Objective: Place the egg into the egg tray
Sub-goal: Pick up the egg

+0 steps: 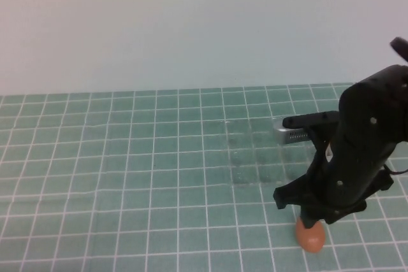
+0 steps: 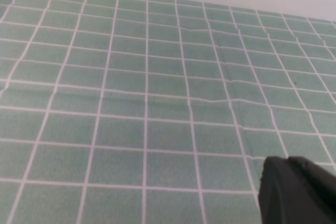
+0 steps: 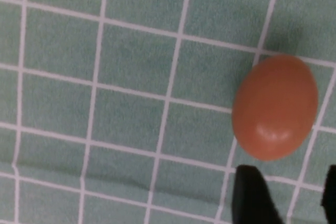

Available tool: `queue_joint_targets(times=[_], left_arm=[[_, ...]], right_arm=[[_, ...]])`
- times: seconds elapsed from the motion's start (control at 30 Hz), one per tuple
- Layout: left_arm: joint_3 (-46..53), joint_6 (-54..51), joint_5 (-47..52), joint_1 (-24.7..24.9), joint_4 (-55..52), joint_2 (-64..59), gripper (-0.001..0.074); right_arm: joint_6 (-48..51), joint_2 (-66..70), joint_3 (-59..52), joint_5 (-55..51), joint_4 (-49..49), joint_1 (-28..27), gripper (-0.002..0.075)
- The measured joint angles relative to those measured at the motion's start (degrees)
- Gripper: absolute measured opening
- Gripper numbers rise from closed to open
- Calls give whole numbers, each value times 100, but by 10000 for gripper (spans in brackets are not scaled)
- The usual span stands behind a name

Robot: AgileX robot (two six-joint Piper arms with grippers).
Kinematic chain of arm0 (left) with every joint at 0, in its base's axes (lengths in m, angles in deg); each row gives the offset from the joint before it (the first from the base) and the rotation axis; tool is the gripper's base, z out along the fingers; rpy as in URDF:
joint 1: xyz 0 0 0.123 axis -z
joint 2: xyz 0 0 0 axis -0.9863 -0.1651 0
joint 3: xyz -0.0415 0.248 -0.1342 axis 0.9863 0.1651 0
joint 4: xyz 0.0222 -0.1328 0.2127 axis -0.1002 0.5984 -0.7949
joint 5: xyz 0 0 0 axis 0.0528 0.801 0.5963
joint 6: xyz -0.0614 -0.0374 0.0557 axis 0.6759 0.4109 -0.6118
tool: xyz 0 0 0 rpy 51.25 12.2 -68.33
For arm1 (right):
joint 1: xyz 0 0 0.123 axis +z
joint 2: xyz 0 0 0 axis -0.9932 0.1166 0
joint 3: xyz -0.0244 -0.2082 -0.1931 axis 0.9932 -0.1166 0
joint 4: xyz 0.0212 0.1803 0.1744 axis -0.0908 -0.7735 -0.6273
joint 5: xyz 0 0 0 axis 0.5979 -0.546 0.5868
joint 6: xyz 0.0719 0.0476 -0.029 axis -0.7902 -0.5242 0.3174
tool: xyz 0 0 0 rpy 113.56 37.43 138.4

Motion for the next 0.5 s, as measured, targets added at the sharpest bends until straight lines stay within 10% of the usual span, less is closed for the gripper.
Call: queue_joint_targets(times=[0.17, 0.5], left_arm=[[0, 0, 0, 0, 0, 0, -1], [0, 0, 0, 0, 0, 0, -1]], right_arm=[[-473, 293, 5, 74, -100, -181, 435], [-411, 509, 18, 508, -347, -567, 471]])
